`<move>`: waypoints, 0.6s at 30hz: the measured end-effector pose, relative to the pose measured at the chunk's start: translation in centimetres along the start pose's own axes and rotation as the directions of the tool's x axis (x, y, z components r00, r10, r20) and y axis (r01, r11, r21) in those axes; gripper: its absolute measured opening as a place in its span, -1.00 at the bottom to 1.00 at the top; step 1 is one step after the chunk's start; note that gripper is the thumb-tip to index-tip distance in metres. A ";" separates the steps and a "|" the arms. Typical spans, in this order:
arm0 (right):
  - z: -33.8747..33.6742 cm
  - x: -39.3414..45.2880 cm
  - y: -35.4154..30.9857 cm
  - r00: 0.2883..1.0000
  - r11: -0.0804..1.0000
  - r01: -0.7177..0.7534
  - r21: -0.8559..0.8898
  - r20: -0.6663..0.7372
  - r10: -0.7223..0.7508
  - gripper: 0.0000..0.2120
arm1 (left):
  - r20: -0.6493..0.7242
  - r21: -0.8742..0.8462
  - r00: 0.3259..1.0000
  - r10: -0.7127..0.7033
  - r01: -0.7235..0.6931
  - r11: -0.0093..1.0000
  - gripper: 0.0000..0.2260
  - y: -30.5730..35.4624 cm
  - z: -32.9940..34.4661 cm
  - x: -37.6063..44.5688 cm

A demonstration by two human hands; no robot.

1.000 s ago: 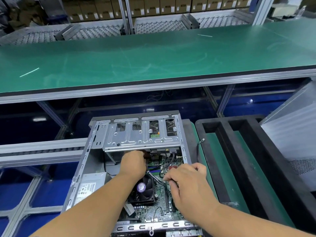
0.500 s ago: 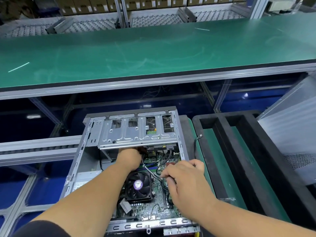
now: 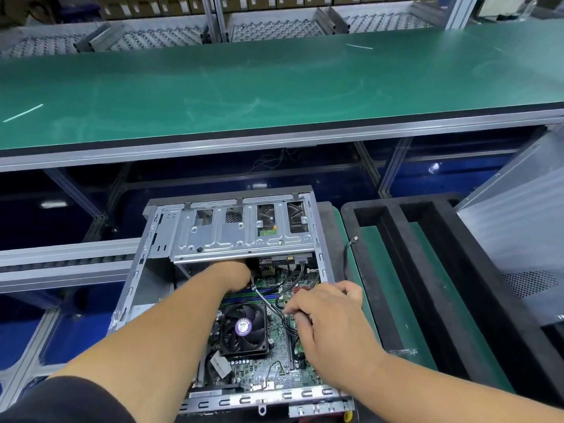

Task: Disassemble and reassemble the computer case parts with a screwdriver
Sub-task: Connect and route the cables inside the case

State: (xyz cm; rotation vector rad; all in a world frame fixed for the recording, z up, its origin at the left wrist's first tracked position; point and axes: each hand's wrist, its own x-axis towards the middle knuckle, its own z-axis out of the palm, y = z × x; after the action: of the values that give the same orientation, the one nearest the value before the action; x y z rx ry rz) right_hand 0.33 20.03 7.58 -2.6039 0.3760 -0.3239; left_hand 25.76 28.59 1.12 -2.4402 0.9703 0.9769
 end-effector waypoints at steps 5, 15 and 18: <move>0.1 0.0 0.1 1.000 1.000 -0.001 -0.001 -0.005 0.001 -0.79 | -0.001 -0.081 1.000 0.005 -0.005 0.997 -0.80 -0.4 -0.4 0.4; 0.0 0.1 0.0 1.000 1.000 -0.002 0.016 -0.013 0.002 -0.79 | -0.001 -0.023 1.000 0.009 -0.009 1.000 -0.70 -1.0 -0.3 0.2; 0.0 0.1 0.0 1.000 1.000 -0.006 0.020 -0.014 0.006 -0.79 | -0.013 -0.079 1.000 -0.017 0.016 0.997 -0.69 -0.9 -0.2 0.2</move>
State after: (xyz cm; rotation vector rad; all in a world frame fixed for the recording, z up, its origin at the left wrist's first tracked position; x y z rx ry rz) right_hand 0.41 20.01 7.55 -2.5821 0.3833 -0.3421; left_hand 26.56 29.01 1.22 -2.5185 0.9316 1.0119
